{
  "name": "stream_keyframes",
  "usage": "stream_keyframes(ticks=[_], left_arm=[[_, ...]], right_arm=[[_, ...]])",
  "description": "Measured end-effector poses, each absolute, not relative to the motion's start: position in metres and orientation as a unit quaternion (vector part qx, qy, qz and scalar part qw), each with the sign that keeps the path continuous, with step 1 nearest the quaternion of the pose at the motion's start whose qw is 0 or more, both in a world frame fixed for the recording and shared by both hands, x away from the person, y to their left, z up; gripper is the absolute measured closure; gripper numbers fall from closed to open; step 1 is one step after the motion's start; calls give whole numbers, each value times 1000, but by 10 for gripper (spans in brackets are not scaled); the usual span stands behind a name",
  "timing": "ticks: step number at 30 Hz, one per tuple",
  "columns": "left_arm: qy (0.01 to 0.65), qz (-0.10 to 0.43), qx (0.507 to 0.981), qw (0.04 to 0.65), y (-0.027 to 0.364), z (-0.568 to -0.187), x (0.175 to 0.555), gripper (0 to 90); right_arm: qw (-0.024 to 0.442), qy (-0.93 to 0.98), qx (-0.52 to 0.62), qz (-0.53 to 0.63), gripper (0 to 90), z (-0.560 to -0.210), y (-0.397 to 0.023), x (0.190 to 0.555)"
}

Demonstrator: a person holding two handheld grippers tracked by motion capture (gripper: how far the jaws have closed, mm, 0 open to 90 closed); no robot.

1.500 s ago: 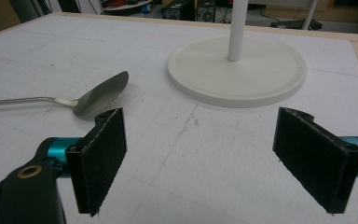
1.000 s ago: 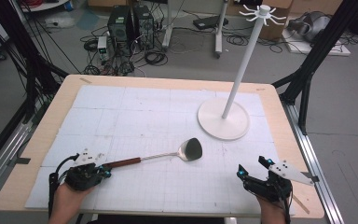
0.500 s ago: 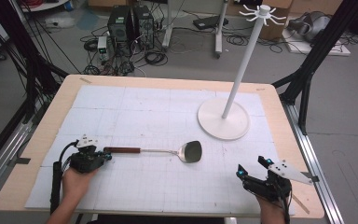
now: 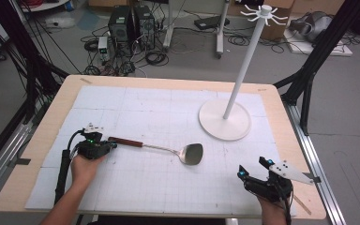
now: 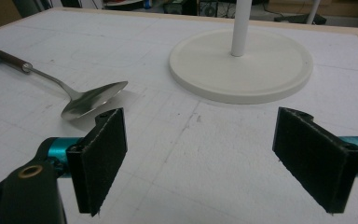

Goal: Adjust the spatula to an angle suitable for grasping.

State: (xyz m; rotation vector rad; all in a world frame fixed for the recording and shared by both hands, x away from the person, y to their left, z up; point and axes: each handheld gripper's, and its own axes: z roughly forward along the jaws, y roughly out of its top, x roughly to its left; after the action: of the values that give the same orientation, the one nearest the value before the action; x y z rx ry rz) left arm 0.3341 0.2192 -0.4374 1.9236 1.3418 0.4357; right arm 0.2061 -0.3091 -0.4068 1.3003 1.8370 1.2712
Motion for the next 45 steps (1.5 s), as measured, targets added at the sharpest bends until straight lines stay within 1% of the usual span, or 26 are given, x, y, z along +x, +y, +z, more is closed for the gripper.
stream_keyframes(ticks=[6, 8, 11, 13, 15, 17, 19, 22, 25, 29, 31, 33, 45], left_arm=[[525, 173, 744, 376, 217, -441, 348, 853], [521, 177, 743, 381, 220, -440, 347, 836], [514, 202, 737, 390, 231, -436, 346, 804], [517, 227, 722, 400, 243, -433, 348, 818], [523, 236, 712, 404, 254, -433, 353, 856], [524, 228, 726, 383, 258, -433, 362, 882], [521, 228, 724, 390, 259, -431, 367, 887], [524, 214, 729, 385, 257, -434, 375, 887], [537, 183, 734, 374, 252, -443, 378, 887], [534, 187, 730, 384, 242, -443, 378, 893], [536, 176, 732, 383, 240, -445, 378, 894], [530, 178, 737, 380, 236, -444, 376, 894], [509, 150, 743, 409, 197, -447, 370, 894]], right_arm=[[274, 687, 479, 473, 166, -407, -307, 208], [274, 687, 480, 472, 166, -407, -307, 208], [273, 684, 484, 472, 166, -408, -308, 208], [272, 685, 484, 471, 166, -409, -309, 209], [272, 687, 483, 469, 166, -409, -307, 209], [271, 688, 484, 468, 166, -409, -306, 208], [272, 687, 484, 468, 166, -409, -306, 208], [273, 688, 484, 468, 166, -408, -306, 208], [273, 687, 485, 467, 166, -409, -307, 208], [273, 685, 486, 468, 166, -409, -309, 208], [273, 685, 486, 469, 166, -409, -309, 208], [273, 686, 486, 468, 166, -409, -309, 207], [274, 686, 484, 469, 166, -409, -309, 208]])
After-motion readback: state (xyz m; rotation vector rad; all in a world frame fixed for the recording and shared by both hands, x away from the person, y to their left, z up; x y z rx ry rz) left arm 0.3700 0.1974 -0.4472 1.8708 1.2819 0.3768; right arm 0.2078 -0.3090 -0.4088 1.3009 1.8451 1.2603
